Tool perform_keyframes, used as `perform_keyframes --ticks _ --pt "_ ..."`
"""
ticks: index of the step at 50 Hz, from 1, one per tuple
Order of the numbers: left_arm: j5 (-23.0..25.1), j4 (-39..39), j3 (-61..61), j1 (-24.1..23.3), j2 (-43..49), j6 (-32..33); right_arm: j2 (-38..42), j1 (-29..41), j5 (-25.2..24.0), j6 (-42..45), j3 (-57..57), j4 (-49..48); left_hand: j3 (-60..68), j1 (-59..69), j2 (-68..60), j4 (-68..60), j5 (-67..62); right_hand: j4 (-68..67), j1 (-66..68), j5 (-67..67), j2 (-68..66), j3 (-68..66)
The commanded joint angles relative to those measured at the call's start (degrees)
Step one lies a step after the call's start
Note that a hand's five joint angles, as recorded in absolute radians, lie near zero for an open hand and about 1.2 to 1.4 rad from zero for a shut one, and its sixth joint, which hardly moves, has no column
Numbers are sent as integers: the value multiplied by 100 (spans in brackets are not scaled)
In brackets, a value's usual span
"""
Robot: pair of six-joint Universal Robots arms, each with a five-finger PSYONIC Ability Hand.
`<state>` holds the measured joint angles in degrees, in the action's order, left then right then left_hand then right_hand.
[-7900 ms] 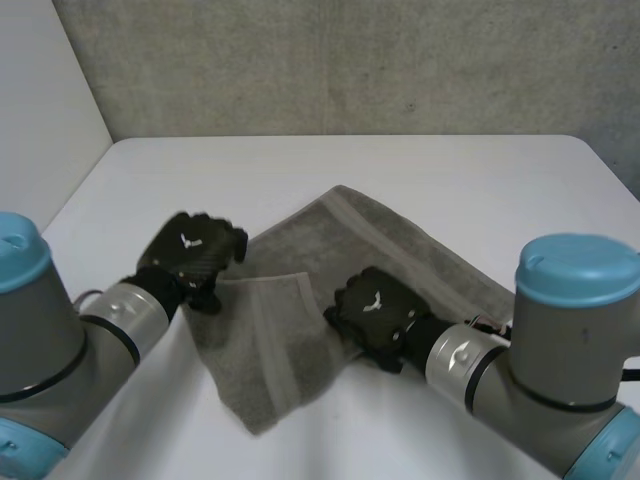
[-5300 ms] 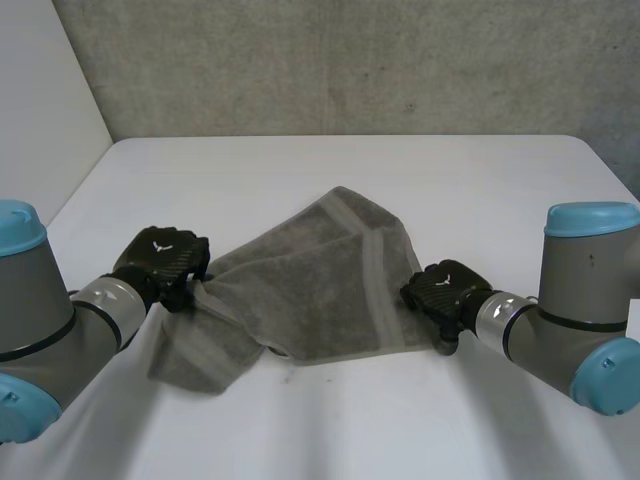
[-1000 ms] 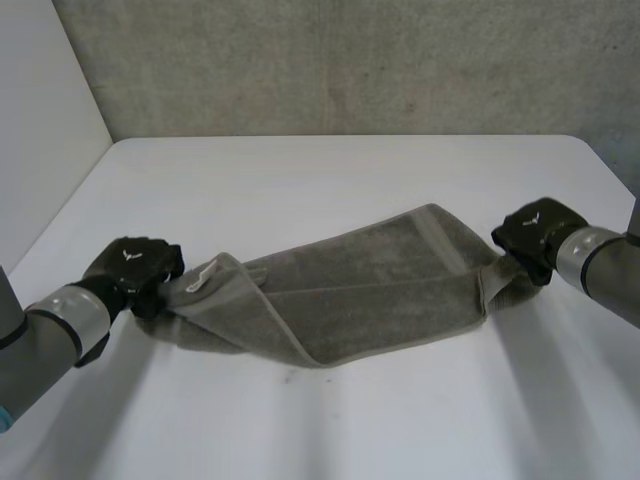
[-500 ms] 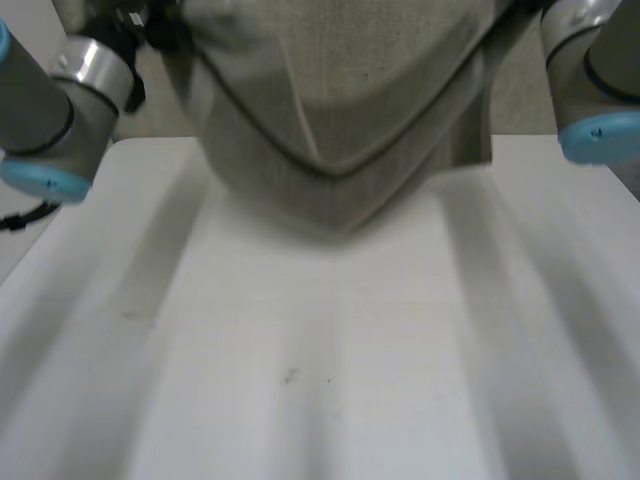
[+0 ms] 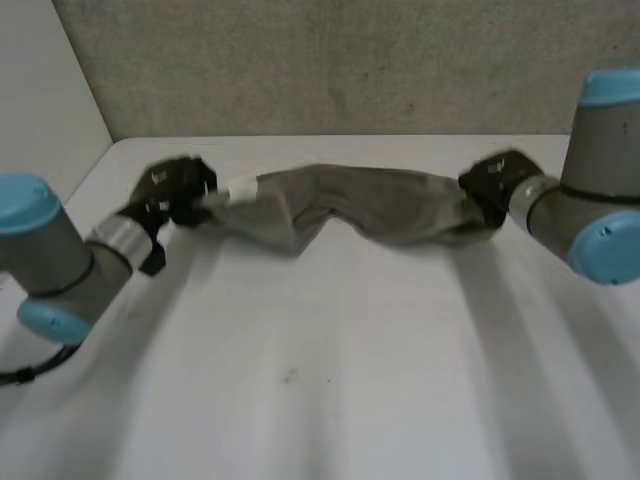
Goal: Fold the towel.
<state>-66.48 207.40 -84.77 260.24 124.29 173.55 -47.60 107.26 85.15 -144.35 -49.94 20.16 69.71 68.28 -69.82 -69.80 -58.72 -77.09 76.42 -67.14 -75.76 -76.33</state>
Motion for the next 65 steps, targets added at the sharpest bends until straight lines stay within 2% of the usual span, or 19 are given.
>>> perform_keyframes --ticks 1,5,7,8,11,16,20,25,33,43,46,48,49,50,51,53,54,56,65 --pt "215 2 -812 439 -71 1486 -591 -275 -288 -5 -1499 -609 613 756 -602 -603 -712 -291 358 -286 -424 -367" --pt "223 -33 -1094 598 -230 1893 -873 -381 -385 -5 -1949 -750 -146 -3 157 155 47 -291 358 -286 -424 -367" --pt "223 -33 -1383 650 -387 2225 -1136 -469 -481 -5 -2360 -864 -1334 -1191 1345 1343 1235 -291 358 -286 -424 -367" --pt "223 -33 -1384 651 -388 2227 -1137 -469 -482 -5 -2362 -865 -1341 -1197 1352 1350 1241 -291 358 -286 -424 -367" --pt "223 11 -1883 651 -756 2647 -1496 -530 -657 -5 -2906 -1049 -3086 -2942 3097 3095 2986 -291 358 -286 -424 -367" --pt "232 186 -2280 555 -1134 2973 -1804 -539 -728 -5 -3302 -1155 -3778 -3634 3789 3787 3679 -291 358 -286 -424 -367" --pt "232 345 -2483 431 -1320 3079 -1928 -548 -728 -5 -3479 -1181 -3813 -3670 3824 3822 3714 -291 358 -286 -424 -367" --pt "223 687 -2746 -104 -1635 3088 -2077 -548 -737 -5 -3724 -1295 -3830 -3687 3841 3839 3731 -291 358 -286 -424 -367" --pt "171 1179 -2913 -667 -1628 3141 -2095 -548 -737 -5 -3821 -1427 -3696 -3553 3707 3705 3597 -291 358 -286 -424 -367" --pt "92 740 -2641 -1011 -1188 3246 -2051 -574 -745 12 -3857 -1542 -3578 -3435 3589 3587 3479 -291 358 -286 -424 -367" --pt "-128 424 -2439 -1222 -1100 3202 -2025 -574 -745 12 -3857 -1568 -3544 -3401 3555 3553 3445 -291 358 -286 -424 -367" --pt "-574 153 -2133 -1440 -986 3141 -2007 -574 -745 12 -3865 -1577 -3528 -3384 3538 3537 3428 -291 358 -286 -424 -367" --pt "-576 152 -2131 -1441 -986 3141 -2007 -574 -745 12 -3865 -1577 -3527 -3384 3538 3536 3428 -291 358 -286 -424 -367" --pt "-890 30 -1957 -1563 -899 3062 -1998 -574 -745 12 -3865 -1577 -3527 -3384 3538 3536 3428 -291 358 -286 -424 -367" --pt "-893 29 -1955 -1564 -898 3062 -1998 -574 -745 12 -3865 -1577 -3527 -3384 3538 3536 3428 -291 358 -286 -424 -367" --pt "-1409 -146 -1597 -1757 -697 2869 -1981 -574 -745 12 -3874 -1577 -3527 -3384 3538 3536 3428 -291 358 -286 -424 -367" --pt "-1411 -147 -1595 -1758 -696 2868 -1981 -574 -745 12 -3874 -1577 -3527 -3384 3538 3536 3428 -291 358 -286 -424 -367" --pt "-1796 -340 -1289 -1863 -477 2763 -1972 -574 -745 12 -3874 -1577 -3527 -3384 3538 3536 3428 -291 358 -286 -424 -367" --pt "-2044 -894 -655 -1951 59 2745 -1954 -574 -745 12 -3865 -1585 -3528 -3384 3538 3537 3428 -291 358 -286 -424 -367"
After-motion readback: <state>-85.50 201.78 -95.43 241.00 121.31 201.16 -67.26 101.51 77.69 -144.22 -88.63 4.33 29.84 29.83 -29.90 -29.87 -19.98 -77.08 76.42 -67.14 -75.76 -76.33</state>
